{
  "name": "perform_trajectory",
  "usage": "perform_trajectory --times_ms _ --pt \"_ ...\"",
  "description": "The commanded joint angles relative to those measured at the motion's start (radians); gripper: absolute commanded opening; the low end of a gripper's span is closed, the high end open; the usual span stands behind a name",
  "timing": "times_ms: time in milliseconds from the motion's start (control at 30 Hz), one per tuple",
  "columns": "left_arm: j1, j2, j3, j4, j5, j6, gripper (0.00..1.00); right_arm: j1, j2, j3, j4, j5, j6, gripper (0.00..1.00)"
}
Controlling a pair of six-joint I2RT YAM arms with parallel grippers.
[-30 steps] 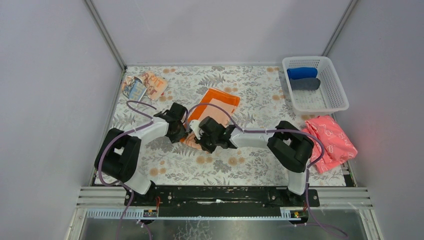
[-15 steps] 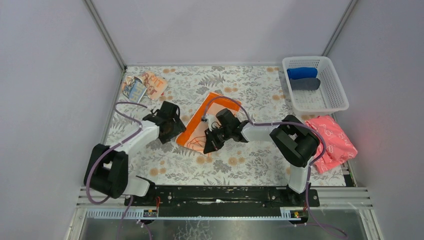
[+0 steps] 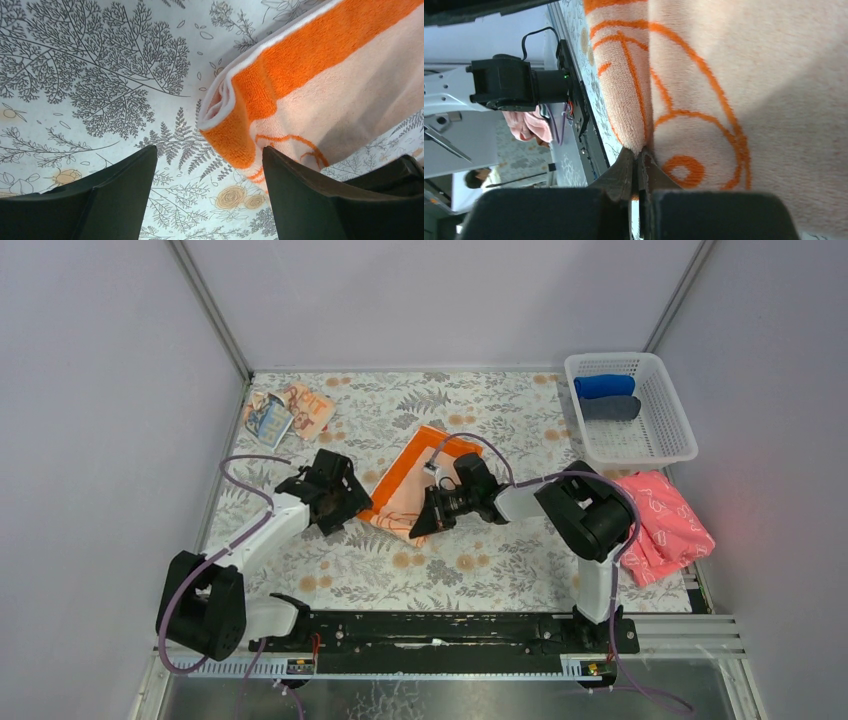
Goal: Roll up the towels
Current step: Roll the towel at the center of the board.
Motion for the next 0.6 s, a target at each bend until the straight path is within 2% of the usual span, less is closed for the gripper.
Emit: perform_trajectory --times_ms 0,100,333,400,500,567 --pt "0.004 -0.014 -0.021 0.022 0.047 -0.027 0.77 -0.026 0.040 -0.004 0.061 -0.051 0.096 0.00" --pt "0.004 0.044 -0.003 0.040 0.061 -0.016 0.75 -0.034 0.062 -0.009 0.065 -0.056 0.114 0.00" --pt "0.005 0.163 -0.002 0.068 -0.011 0.001 0.68 -0.047 0.083 -0.010 0.051 -0.049 0.120 0.00" --pt "0.005 0.184 0.000 0.076 -0.026 0.000 0.61 -0.049 0.093 -0.007 0.044 -0.046 0.127 0.00" --pt "0.007 0.222 0.001 0.073 -0.041 0.011 0.46 -0.054 0.099 -0.012 0.045 -0.042 0.136 0.00" --pt "0.012 0.239 0.001 0.062 -0.056 0.020 0.42 -0.059 0.096 -0.014 0.037 -0.036 0.136 0.00"
